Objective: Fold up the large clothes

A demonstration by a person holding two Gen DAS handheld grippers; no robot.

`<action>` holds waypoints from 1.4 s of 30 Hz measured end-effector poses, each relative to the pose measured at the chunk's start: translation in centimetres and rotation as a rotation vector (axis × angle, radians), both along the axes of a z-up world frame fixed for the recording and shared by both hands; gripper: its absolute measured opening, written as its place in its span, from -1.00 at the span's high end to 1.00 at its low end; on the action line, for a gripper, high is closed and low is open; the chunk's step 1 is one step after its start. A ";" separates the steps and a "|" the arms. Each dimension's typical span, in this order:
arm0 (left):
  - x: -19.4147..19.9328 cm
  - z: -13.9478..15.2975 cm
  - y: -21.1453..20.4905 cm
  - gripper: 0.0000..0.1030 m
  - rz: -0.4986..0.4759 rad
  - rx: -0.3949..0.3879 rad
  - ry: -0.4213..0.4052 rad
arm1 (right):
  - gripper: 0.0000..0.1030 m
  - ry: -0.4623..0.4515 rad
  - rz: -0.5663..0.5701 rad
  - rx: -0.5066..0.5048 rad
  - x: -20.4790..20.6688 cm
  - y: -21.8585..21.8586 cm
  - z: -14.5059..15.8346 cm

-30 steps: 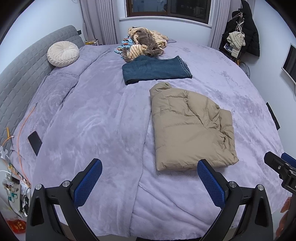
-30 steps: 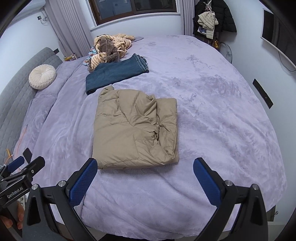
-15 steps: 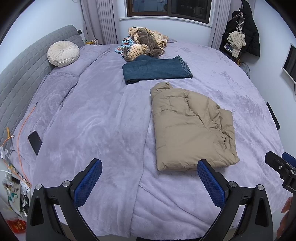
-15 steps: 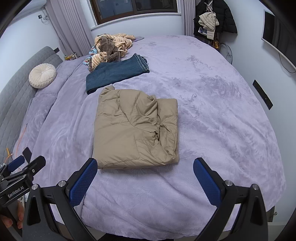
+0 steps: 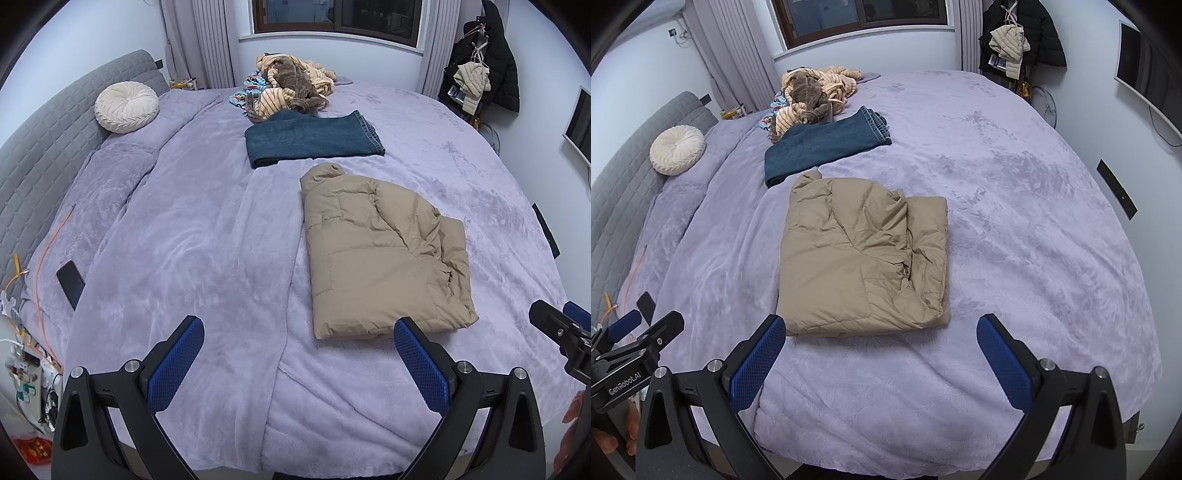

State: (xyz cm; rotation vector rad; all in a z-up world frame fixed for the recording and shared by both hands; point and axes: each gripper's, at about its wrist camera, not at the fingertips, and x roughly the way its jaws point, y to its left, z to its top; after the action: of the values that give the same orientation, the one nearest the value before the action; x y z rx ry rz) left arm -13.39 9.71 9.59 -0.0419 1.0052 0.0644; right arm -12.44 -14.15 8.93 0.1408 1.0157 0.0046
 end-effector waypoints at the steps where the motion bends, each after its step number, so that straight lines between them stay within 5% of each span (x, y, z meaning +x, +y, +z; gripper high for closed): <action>1: 0.0 0.0 0.0 -1.00 0.000 0.001 0.000 | -1.00 0.000 0.000 0.001 0.0 0.0 0.0; 42: 0.6 -1.0 0.6 -1.00 0.005 -0.004 0.005 | -1.00 0.013 -0.003 -0.002 0.1 0.7 0.0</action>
State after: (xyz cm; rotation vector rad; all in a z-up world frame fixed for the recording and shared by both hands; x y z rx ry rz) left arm -12.80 10.29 8.60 -0.0479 1.0106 0.0669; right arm -12.35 -13.49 8.98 0.1406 1.0286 0.0003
